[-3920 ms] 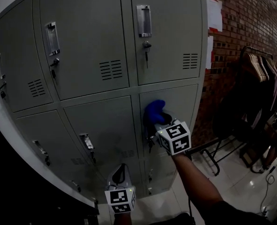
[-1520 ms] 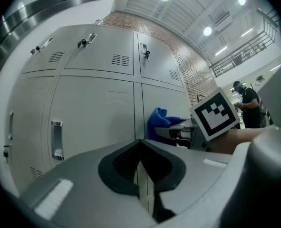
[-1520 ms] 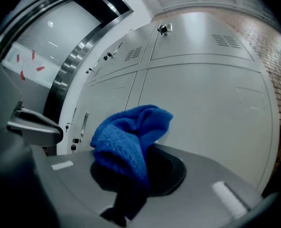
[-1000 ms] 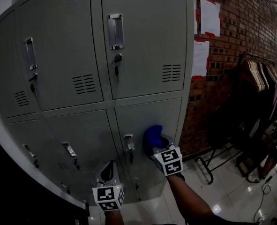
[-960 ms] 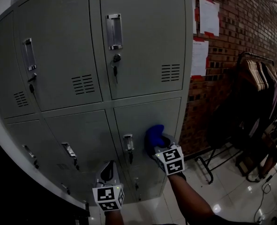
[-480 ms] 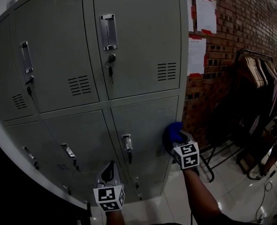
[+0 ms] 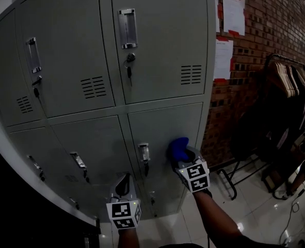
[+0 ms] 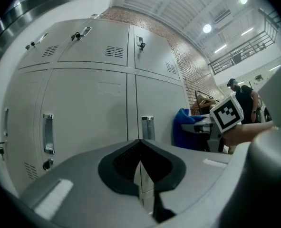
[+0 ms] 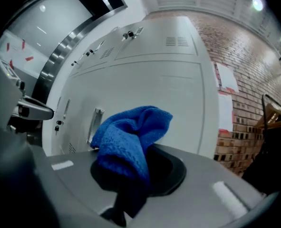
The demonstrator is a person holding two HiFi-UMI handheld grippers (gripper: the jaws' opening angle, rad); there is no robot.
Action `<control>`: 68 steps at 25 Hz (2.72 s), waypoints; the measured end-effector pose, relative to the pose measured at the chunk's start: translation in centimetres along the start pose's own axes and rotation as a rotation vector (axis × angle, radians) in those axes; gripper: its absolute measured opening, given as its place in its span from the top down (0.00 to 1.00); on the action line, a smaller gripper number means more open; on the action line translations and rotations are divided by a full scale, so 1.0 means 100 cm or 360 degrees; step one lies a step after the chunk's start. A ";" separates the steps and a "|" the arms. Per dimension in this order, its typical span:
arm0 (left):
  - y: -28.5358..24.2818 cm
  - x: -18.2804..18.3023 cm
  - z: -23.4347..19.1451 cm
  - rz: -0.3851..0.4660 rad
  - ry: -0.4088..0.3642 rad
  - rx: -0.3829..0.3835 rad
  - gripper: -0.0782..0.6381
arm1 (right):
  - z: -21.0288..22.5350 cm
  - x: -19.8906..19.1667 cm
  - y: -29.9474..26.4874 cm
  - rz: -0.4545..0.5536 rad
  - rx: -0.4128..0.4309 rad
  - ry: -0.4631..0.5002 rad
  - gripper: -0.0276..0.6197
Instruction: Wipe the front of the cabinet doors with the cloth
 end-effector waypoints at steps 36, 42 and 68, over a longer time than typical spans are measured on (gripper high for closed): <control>0.000 -0.006 0.013 -0.0026 0.0011 -0.0056 0.87 | 0.039 -0.073 0.004 -0.0258 -0.0143 0.0005 0.86; -0.004 -0.009 0.017 -0.0039 0.0013 -0.0052 0.87 | 0.057 -0.081 0.014 -0.0279 -0.0187 -0.0004 0.86; 0.008 -0.016 -0.005 -0.0055 0.0006 0.0051 0.87 | -0.019 -0.120 -0.016 -0.0371 0.0119 -0.0080 0.86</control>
Point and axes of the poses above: the fingertips, and each gripper's own axes: y backward along the fingers, z to its right, x out of its top, the point moved 5 cm from there along y, backward along the fingers, and after that the axes turned 3 degrees about y, right-handed, at the moved point
